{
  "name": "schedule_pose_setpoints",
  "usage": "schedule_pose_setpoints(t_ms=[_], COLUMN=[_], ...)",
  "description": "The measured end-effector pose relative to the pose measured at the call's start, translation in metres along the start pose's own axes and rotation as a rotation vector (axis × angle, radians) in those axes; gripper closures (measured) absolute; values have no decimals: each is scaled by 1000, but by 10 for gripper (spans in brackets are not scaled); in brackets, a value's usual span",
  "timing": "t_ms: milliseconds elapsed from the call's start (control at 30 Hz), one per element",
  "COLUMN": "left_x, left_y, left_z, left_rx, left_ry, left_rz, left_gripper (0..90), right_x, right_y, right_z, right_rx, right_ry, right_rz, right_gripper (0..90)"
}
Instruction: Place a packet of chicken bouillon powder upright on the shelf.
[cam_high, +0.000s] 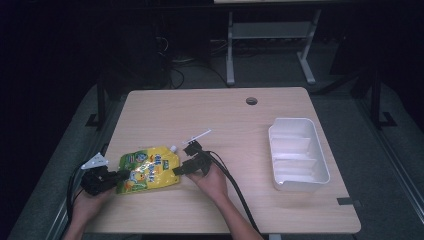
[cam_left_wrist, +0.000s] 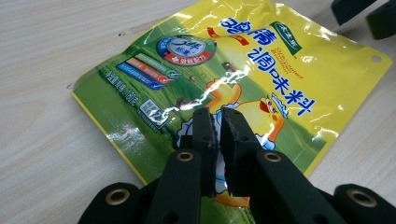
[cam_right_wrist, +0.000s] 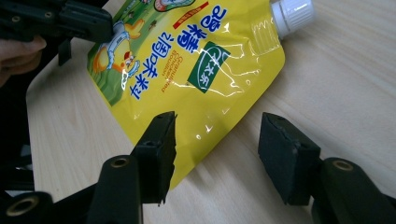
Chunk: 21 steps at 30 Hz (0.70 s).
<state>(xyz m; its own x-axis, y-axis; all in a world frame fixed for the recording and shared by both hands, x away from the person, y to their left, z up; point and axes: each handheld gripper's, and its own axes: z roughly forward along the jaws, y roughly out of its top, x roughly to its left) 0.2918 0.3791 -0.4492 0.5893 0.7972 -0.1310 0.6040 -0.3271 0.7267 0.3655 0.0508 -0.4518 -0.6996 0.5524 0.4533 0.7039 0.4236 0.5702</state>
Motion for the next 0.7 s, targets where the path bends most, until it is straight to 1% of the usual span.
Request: schedule_pose_setpoints(t_ms=[33,100,200,300,333,433,500,600,633,667,700], left_x=[1,1,1,2,2,3,3,4,4,4,4], left_y=[0,-1,-1,-1,-1,-1,-2,-2,-2,-2,-2], left_z=[0,0,0,0,0,0,0,0,0,0,0], left_rx=[-2,-4,-5,-6,-5,-6,-6,-9,-9,-9,-10], left_ry=[-3,-6,-8,-10,-11,-12,-12,-16,-16,-16,-17], left_rz=[-4,-8,-10,-12,-13,-20,-24,-28,-31,-31,-29], left_gripper=[841,841,841,841,841,841,841,841,841,841,841], right_x=[-2,-2,-3,-2,-2,-1,0,3,1,0,-1], right_y=[0,0,-1,-1,-1,-2,-1,-1,-1,-1,-2], right_z=[4,7,11,15,15,15,13,12,13,15,16], right_rx=[3,13,20,24,22,7,-14,-28,-36,-37,-42], right_ry=[7,6,26,48,48,75,94,94,111,122,130], right_rz=[20,29,45,48,51,62,66,65,88,98,118], right_gripper=[472,479,506,524,528,553,579,593,612,619,635])
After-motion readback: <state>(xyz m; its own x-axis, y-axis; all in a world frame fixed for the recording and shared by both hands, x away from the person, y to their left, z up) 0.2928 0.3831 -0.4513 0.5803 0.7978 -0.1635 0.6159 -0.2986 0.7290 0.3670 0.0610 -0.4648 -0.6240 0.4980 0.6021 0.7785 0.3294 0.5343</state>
